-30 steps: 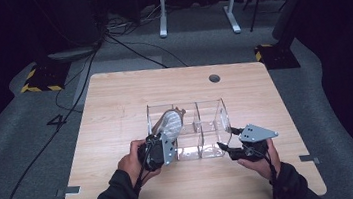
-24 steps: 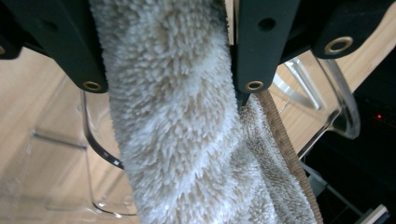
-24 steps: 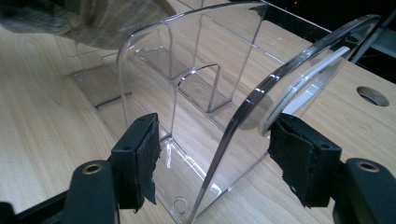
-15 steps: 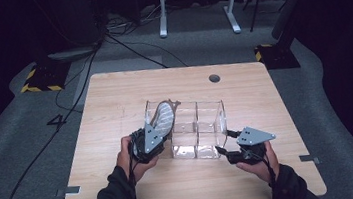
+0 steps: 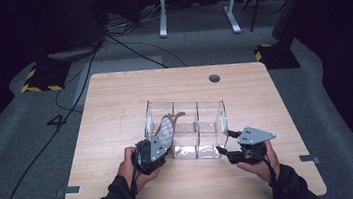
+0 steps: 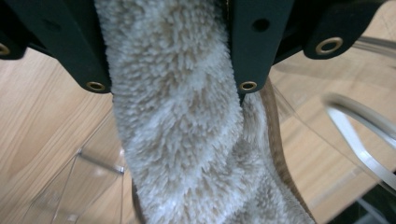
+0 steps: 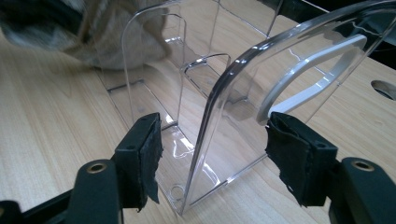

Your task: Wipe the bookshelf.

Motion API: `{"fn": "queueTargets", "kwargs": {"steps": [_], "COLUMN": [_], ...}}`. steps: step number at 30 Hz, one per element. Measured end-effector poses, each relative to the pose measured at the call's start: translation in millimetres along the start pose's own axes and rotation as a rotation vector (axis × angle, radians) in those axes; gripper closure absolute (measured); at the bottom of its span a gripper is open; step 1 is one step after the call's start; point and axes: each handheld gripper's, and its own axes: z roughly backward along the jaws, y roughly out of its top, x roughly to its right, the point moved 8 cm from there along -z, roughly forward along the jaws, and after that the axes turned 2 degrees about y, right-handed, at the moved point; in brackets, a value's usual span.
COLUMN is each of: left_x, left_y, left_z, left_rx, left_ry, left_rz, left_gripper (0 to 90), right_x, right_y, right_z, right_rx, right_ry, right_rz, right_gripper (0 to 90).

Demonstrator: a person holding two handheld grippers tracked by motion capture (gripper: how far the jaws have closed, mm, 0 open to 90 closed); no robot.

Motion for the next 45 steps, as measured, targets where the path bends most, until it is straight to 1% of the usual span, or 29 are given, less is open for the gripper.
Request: {"fn": "queueTargets", "kwargs": {"steps": [1,4,5,8,10,12,14,15,16,17,19,20,21,22,24,26,27,28,29,31,32,36,38,40,42,45], "left_x": [0.6,1.4,2.5,6.3,7.7,7.6,6.8,5.9,4.6,1.8,-0.7,-1.7,-2.9,-3.6,-4.2,-1.8,1.9,4.5,12.0,20.7,22.5,27.8,29.6,31.9,34.6,38.9], "left_y": [-1.0,-3.0,-4.9,-13.3,-16.4,-15.6,-12.5,-8.7,-5.6,1.6,10.0,13.0,17.2,22.5,31.7,41.0,47.6,51.0,55.6,58.2,57.8,54.9,53.7,52.9,50.8,44.8], "left_z": [-2.1,-5.2,-6.9,-14.6,-17.9,-16.8,-13.0,-9.1,-5.4,2.4,10.9,14.1,18.5,23.7,31.8,39.9,44.7,46.9,48.0,44.5,42.8,33.9,31.4,29.2,27.3,23.7], "left_rx": [-0.004,-0.017,-0.028,-0.09,-0.106,-0.114,-0.102,-0.081,-0.067,-0.03,0.013,0.026,0.048,0.076,0.121,0.171,0.2,0.212,0.218,0.215,0.206,0.193,0.186,0.18,0.17,0.15], "left_ry": [-0.006,-0.012,-0.023,-0.06,-0.068,-0.069,-0.062,-0.061,-0.057,-0.046,-0.043,-0.033,-0.017,-0.006,0.002,-0.009,-0.02,-0.028,-0.047,-0.055,-0.058,-0.075,-0.075,-0.082,-0.085,-0.109], "left_rz": [0.004,-0.003,-0.001,-0.012,-0.011,-0.013,-0.018,-0.007,-0.006,0.003,0.019,0.021,0.015,0.022,0.025,0.031,0.032,0.025,0.011,-0.013,-0.022,-0.013,-0.02,-0.019,-0.032,-0.032], "left_gripper": [65.8,66.0,66.0,66.0,65.8,65.8,65.7,65.7,65.7,65.7,65.7,65.7,65.7,65.7,65.8,65.8,65.8,65.8,65.8,65.7,65.7,65.7,65.7,65.8,65.8,65.9], "right_x": [-0.4,-0.9,-0.9,-1.1,-0.9,-0.1,-0.2,-0.2,-0.2,-0.1,0.0,0.0,-0.1,-0.1,-0.2,-0.2,-0.2,-0.1,-0.1,0.0,0.0,0.3,0.8,0.9,1.0,1.0], "right_y": [0.0,0.3,0.6,1.2,1.6,1.9,1.8,1.9,2.1,2.1,2.2,2.3,2.4,2.6,3.0,3.2,3.3,3.4,3.4,3.3,3.2,2.8,2.8,2.8,2.9,2.7], "right_z": [0.1,0.9,1.1,1.6,2.6,3.6,3.6,3.4,3.4,3.4,3.5,3.4,3.4,3.4,3.3,3.1,3.0,2.7,2.6,2.3,2.3,2.4,2.5,2.5,2.7,3.1], "right_rx": [0.0,0.006,0.011,0.016,0.02,0.026,0.026,0.026,0.027,0.028,0.028,0.028,0.027,0.028,0.028,0.028,0.029,0.03,0.03,0.03,0.03,0.028,0.027,0.028,0.027,0.027], "right_ry": [0.002,0.008,0.01,0.015,0.016,0.019,0.019,0.017,0.018,0.019,0.019,0.018,0.018,0.018,0.017,0.015,0.015,0.013,0.013,0.012,0.011,0.011,0.01,0.011,0.009,0.01], "right_rz": [0.0,0.003,0.003,0.013,0.013,0.01,0.011,0.012,0.012,0.011,0.012,0.011,0.012,0.013,0.012,0.013,0.012,0.012,0.012,0.013,0.011,0.01,0.013,0.012,0.014,0.012], "right_gripper": [36.3,36.2,36.2,35.9,38.0,39.0,39.1,39.0,39.0,39.0,39.1,39.1,39.0,39.0,38.9,38.9,38.9,38.8,38.7,38.9,39.1,39.8,40.7,40.9,41.3,41.3]}}
